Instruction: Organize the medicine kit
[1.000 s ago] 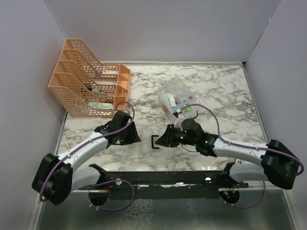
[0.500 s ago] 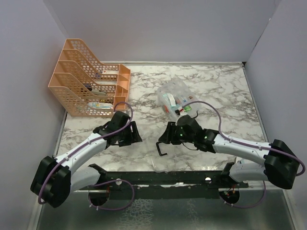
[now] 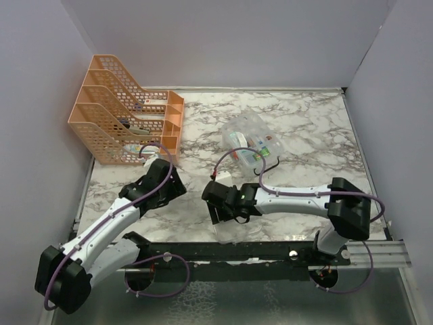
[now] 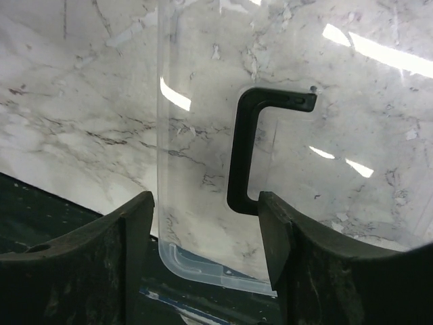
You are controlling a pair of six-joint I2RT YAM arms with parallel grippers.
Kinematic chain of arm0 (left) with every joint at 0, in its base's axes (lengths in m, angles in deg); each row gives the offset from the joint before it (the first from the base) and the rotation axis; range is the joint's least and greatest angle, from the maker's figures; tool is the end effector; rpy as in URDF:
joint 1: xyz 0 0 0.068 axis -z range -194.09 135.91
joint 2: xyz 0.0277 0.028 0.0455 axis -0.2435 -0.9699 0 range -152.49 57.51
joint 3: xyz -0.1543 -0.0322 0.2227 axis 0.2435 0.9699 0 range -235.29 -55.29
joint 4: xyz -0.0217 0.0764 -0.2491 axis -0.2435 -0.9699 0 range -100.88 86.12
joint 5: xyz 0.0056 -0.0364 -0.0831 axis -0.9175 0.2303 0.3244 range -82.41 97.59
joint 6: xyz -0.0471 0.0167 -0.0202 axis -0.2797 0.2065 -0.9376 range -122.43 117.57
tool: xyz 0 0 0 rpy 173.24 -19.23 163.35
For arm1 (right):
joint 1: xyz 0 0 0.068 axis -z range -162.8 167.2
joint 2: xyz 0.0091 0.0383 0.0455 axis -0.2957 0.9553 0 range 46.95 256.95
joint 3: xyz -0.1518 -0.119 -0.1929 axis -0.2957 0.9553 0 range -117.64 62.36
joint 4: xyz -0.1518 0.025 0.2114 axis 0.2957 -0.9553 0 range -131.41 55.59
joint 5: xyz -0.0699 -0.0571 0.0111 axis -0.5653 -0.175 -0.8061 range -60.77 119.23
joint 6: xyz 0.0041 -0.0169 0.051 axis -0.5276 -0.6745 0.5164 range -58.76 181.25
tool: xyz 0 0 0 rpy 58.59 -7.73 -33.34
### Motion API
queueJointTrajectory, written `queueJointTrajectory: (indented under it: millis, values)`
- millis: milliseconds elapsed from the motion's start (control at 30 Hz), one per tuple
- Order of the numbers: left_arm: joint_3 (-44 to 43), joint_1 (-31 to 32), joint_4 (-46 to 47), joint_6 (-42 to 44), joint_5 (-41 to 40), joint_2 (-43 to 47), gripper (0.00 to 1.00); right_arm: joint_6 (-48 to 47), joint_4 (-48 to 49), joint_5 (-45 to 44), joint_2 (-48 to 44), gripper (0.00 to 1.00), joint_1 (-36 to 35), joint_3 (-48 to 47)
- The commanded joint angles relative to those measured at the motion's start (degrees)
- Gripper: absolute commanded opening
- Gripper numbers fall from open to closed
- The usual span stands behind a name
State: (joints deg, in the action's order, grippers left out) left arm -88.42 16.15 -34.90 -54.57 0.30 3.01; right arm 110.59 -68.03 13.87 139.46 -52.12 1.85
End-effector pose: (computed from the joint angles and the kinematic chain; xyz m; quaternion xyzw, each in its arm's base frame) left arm 0.1607 -0.0885 0.2085 -0.1995 0.9236 -0.1665 0.2817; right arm 0.1204 0.2922 0.1996 -0.1402 0.9589 0.1134 0.2191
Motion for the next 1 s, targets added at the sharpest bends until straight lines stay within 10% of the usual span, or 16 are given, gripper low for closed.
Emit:
queueJointTrajectory:
  millis: [0,733,967]
  values:
    - [-2.6,-2.0,-8.1,-4.5,-13.1,5.4,0.69,1.7,-6.4,-5.4,4.7,0.66,-1.9,-4.7]
    - [1.7,-6.7,-8.2,-5.6,-8.4,8.9,0.82,4.2,-10.6,-12.6,18.1,0.68,-3.0,-13.3]
    - [4.0,-7.0,-5.4,-6.2,-2.0,8.6,0.84,5.7,-13.1,-15.7,19.3,0.46,-3.1,-15.9]
